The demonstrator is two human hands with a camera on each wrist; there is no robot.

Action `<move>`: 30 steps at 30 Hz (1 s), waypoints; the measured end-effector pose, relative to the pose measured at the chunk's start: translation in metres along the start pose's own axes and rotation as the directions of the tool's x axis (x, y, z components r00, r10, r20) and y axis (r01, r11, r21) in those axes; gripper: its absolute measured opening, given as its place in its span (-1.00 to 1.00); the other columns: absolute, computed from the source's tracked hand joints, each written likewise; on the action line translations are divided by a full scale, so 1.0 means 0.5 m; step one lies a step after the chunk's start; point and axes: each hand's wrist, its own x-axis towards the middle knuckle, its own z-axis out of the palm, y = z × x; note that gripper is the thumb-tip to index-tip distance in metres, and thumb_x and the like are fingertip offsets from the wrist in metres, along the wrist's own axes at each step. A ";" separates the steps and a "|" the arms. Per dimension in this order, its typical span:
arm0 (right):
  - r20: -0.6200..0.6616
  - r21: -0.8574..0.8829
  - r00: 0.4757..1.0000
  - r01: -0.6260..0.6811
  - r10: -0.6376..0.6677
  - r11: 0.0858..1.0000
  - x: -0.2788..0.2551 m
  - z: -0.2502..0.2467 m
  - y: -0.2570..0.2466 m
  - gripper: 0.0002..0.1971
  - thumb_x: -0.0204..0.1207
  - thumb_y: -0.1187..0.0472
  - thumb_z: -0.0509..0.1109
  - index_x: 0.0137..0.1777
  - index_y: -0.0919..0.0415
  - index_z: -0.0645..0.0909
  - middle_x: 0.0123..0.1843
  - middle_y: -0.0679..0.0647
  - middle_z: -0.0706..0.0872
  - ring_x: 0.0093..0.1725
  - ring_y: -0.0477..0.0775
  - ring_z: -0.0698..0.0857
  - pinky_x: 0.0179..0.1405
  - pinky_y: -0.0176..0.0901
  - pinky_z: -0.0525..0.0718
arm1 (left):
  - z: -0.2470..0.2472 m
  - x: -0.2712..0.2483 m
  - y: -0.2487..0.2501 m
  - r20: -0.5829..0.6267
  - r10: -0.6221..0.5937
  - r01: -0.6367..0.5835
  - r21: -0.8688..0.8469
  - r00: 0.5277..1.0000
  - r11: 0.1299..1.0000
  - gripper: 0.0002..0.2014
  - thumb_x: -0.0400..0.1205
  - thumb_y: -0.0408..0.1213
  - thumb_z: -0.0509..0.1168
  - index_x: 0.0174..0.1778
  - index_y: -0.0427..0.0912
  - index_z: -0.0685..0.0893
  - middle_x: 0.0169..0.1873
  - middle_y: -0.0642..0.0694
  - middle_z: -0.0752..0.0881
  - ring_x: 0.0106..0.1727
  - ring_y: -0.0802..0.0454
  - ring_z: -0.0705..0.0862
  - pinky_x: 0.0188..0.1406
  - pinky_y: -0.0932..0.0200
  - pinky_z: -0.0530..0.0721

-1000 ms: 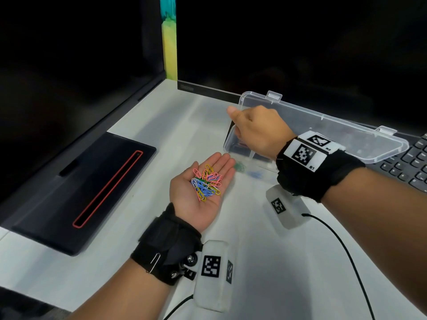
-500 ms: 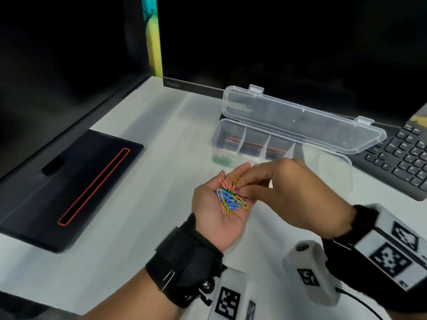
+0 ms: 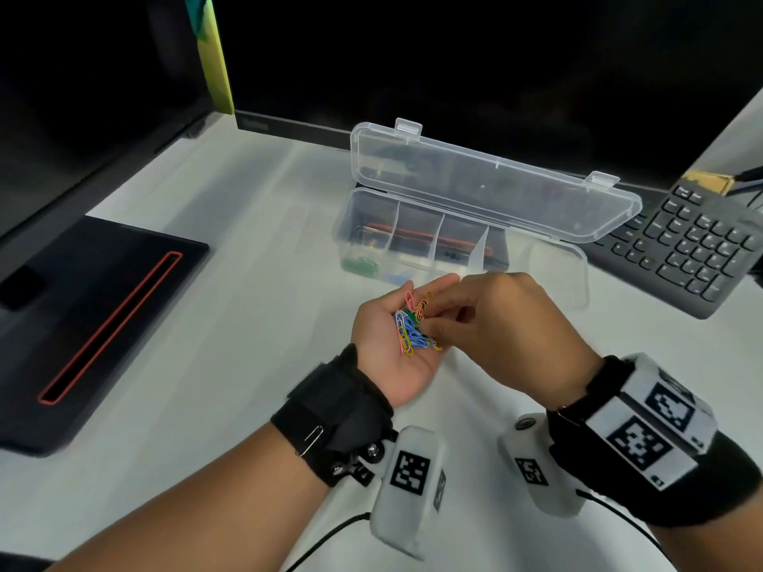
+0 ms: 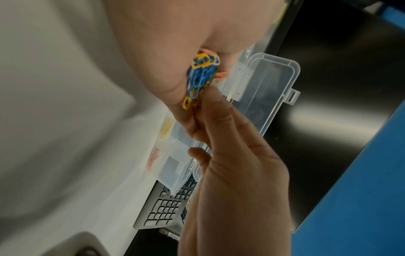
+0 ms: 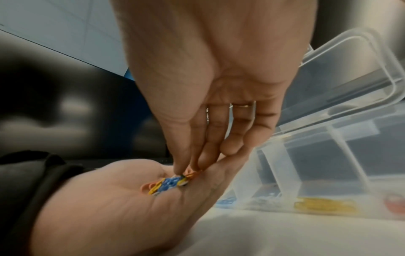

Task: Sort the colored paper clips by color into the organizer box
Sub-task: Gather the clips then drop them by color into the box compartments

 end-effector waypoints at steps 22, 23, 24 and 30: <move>0.020 0.536 0.983 -0.163 0.181 0.828 0.006 -0.012 0.006 -0.88 0.42 0.37 0.53 -0.27 0.14 0.75 -0.42 -0.02 0.81 -0.46 -0.08 0.71 -0.46 -0.24 0.67 | -0.031 0.038 -0.003 0.152 -0.014 0.004 0.065 0.988 0.998 -0.43 0.76 -0.09 -0.15 0.55 -0.43 0.35 0.52 -0.45 0.39 0.44 -0.30 0.46 0.16 -0.01 0.65; 0.020 0.541 0.983 -0.162 0.180 0.825 0.007 -0.010 0.007 -0.87 0.42 0.38 0.53 -0.25 0.13 0.75 -0.40 -0.01 0.82 -0.44 -0.06 0.72 -0.47 -0.24 0.66 | -0.032 0.038 -0.004 0.160 -0.006 -0.007 0.083 0.987 0.997 -0.42 0.76 -0.08 -0.17 0.53 -0.43 0.37 0.50 -0.46 0.41 0.37 -0.29 0.48 0.20 0.00 0.60; 0.023 0.542 0.984 -0.160 0.176 0.825 0.008 -0.009 0.008 -0.85 0.42 0.39 0.52 -0.22 0.10 0.76 -0.38 0.00 0.83 -0.42 -0.05 0.73 -0.47 -0.25 0.64 | -0.031 0.037 -0.003 0.159 0.002 -0.018 0.099 0.987 0.995 -0.42 0.76 -0.08 -0.18 0.51 -0.43 0.41 0.44 -0.46 0.48 0.29 -0.28 0.54 0.22 0.00 0.54; 0.063 0.365 0.996 -0.089 0.071 0.927 0.009 -0.004 0.007 -0.74 0.53 0.35 0.42 0.07 0.00 0.81 -0.24 -0.15 0.82 -0.36 -0.26 0.70 -0.30 -0.51 0.55 | -0.035 0.036 -0.003 0.155 0.020 -0.016 -0.025 0.988 1.000 -0.44 0.77 -0.17 -0.05 -0.18 -0.42 0.79 -0.15 -0.33 0.76 -0.19 -0.16 0.76 -0.11 0.09 0.73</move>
